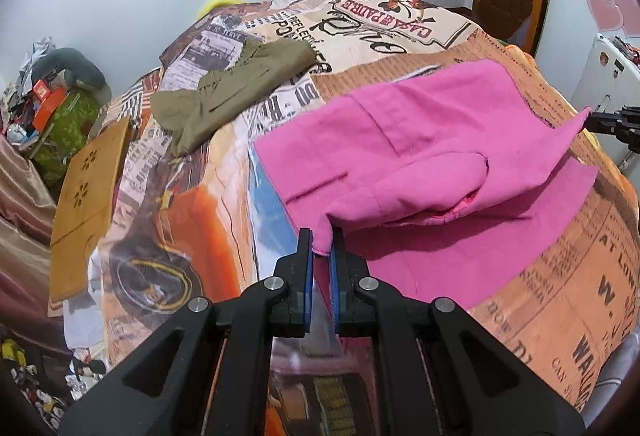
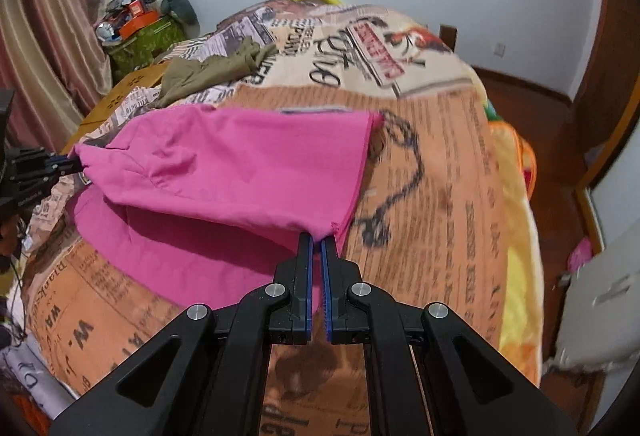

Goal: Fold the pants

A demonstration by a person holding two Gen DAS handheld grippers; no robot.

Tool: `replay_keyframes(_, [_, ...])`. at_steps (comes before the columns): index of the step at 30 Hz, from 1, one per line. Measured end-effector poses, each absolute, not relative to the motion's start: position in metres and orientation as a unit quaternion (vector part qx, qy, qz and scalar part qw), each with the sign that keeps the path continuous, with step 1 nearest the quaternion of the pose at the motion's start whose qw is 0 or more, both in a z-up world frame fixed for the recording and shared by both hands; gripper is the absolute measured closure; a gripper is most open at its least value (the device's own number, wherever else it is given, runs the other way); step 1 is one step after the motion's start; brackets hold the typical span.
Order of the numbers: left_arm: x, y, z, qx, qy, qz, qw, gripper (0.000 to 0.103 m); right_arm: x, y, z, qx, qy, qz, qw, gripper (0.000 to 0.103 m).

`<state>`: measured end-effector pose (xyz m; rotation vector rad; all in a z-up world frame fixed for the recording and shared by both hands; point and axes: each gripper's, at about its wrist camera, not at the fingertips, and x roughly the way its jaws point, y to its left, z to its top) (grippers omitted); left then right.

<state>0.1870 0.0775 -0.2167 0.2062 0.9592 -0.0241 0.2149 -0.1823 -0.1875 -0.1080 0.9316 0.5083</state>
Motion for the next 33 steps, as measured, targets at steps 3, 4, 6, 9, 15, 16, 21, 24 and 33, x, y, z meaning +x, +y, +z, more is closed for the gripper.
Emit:
replay_keyframes(3, [0.180, 0.081, -0.225, 0.092, 0.473, -0.013, 0.876, 0.096, 0.205, -0.185, -0.193, -0.048, 0.449, 0.241, 0.859, 0.100])
replay_keyframes(4, [0.178, 0.083, -0.228, 0.085, 0.480, -0.016, 0.873, 0.096, 0.202, -0.186, -0.194, -0.044, 0.453, 0.242, 0.857, 0.100])
replay_keyframes(6, [0.173, 0.085, -0.231, 0.077, 0.484, -0.014, 0.871, 0.096, 0.198, -0.186, -0.196, -0.037, 0.458, 0.242, 0.854, 0.099])
replay_keyframes(9, [0.167, 0.090, -0.233, 0.066, 0.489, -0.009, 0.870, 0.093, 0.194, -0.187, -0.199, -0.038, 0.474, 0.236, 0.848, 0.099])
replay_keyframes(15, [0.155, 0.097, -0.221, 0.064, 0.476, 0.010, 0.877, 0.063, 0.184, -0.189, -0.196, -0.055, 0.478, 0.221, 0.848, 0.078])
replay_keyframes(16, [0.153, 0.097, -0.217, 0.068, 0.470, 0.014, 0.880, 0.061, 0.182, -0.189, -0.193, -0.059, 0.473, 0.220, 0.851, 0.073])
replay_keyframes(21, [0.150, 0.090, -0.197, 0.063, 0.447, 0.000, 0.892, 0.036, 0.171, -0.181, -0.173, -0.077, 0.441, 0.233, 0.864, 0.064])
replay_keyframes(24, [0.153, 0.077, -0.189, 0.082, 0.435, -0.014, 0.897, 0.028, 0.168, -0.168, -0.164, -0.086, 0.427, 0.251, 0.864, 0.061])
replay_keyframes(33, [0.180, 0.033, -0.219, 0.180, 0.463, -0.046, 0.867, 0.023, 0.159, -0.123, -0.163, -0.112, 0.408, 0.306, 0.853, 0.046])
